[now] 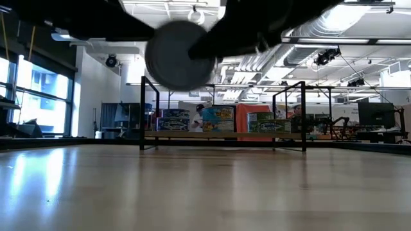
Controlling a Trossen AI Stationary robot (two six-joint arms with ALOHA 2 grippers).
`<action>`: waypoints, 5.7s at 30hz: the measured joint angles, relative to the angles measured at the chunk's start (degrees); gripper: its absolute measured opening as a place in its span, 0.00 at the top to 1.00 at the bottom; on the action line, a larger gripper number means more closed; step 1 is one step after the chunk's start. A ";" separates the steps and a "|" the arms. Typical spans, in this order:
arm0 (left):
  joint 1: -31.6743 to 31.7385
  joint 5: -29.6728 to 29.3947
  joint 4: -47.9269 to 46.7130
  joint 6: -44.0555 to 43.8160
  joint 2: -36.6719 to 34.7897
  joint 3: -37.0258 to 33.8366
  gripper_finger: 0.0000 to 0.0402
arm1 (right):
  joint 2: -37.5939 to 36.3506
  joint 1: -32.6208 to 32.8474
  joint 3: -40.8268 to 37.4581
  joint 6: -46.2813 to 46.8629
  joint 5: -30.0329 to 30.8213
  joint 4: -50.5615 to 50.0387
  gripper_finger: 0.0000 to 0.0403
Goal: Stack canned seafood by type on shelf
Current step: Stack the blue tuna can on top of the blue tuna can on the shelf, then stack the light green tuna can on top of the light green tuna can on the shelf
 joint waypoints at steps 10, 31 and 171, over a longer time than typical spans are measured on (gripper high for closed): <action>4.52 1.88 -2.20 4.75 0.80 2.62 0.37 | 0.74 -6.36 -0.02 1.98 -7.85 -1.79 0.70; 8.23 8.46 -3.81 1.23 4.26 3.54 0.69 | 0.74 -7.40 -0.13 -2.14 -11.37 -0.71 0.70; 21.04 11.52 -74.33 -7.42 -9.52 25.80 0.30 | 1.26 1.96 -5.20 20.33 12.34 -11.59 0.35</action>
